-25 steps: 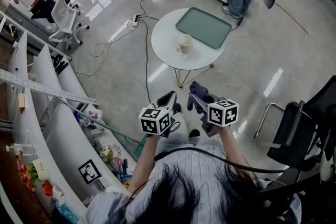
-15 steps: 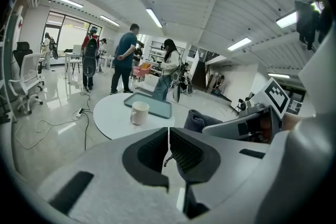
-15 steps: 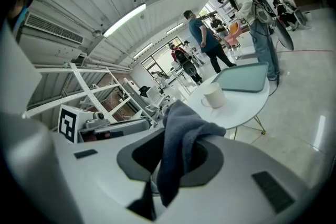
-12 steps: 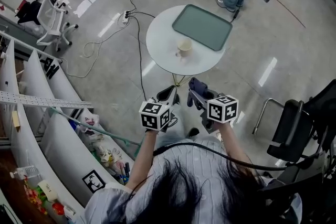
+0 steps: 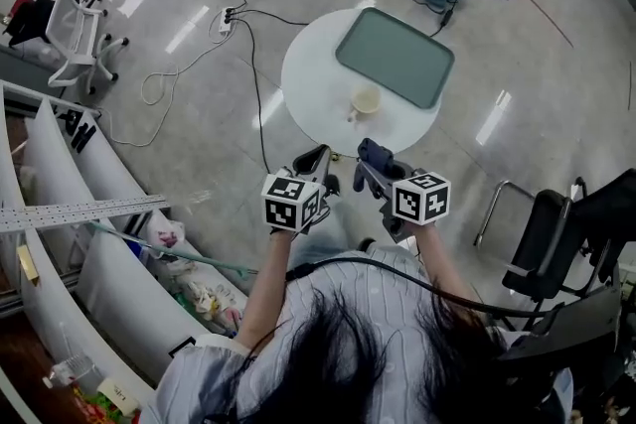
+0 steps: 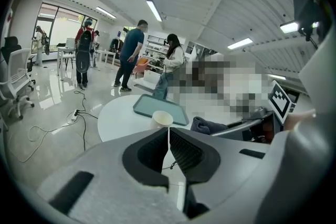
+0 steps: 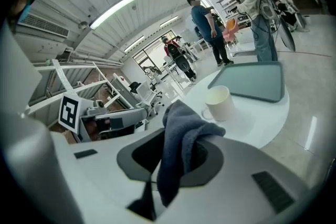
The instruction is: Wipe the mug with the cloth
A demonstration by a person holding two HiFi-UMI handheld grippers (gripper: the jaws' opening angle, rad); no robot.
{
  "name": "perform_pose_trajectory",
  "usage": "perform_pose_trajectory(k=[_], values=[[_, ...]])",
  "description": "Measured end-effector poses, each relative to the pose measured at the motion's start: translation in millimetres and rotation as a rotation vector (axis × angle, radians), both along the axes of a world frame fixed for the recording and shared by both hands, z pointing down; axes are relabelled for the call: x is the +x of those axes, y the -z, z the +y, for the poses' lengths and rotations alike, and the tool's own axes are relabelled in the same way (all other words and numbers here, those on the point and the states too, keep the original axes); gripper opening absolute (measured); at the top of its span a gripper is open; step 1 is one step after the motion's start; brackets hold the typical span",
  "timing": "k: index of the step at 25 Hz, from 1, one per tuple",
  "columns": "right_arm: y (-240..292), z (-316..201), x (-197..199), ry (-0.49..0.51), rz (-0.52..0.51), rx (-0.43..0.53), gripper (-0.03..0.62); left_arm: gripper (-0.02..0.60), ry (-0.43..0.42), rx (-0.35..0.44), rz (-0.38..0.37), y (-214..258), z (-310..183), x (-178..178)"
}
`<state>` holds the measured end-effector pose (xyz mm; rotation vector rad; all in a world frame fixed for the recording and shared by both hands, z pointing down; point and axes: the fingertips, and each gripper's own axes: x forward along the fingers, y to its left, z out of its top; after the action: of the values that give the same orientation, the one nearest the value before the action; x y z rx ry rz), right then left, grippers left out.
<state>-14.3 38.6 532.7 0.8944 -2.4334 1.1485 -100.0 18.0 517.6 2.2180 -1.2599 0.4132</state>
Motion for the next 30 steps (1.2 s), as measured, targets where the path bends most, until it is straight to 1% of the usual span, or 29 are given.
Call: perform_pose_trajectory(k=[5,10,18,25,30], values=[[-10.4,-26.2,-16.8,-0.025,0.030,-0.013,0.080,0.020,-0.042,-0.023,0.024,-9.2,-33.0,-16.4],[-23.9,-40.2,-28.9,-0.057,0.056,-0.045,0.080,0.020,-0.103,-0.051,0.028,-21.9,-54.7,-25.6],[-32.7,-50.8,-30.1,-0.110,0.071,-0.081,0.080,0.020,-0.187,-0.086,0.020,-34.3,-70.7,-23.5],[-49.8,-55.9,-28.0,-0.115,0.080,-0.117,0.080,0.020,-0.242,-0.120,-0.007,-44.5,-71.1,-14.2],[-68.4,-61.1,-23.7,-0.091,0.085,-0.146,0.080,0.020,-0.268,-0.129,-0.055,-49.1,-72.2,-6.0]])
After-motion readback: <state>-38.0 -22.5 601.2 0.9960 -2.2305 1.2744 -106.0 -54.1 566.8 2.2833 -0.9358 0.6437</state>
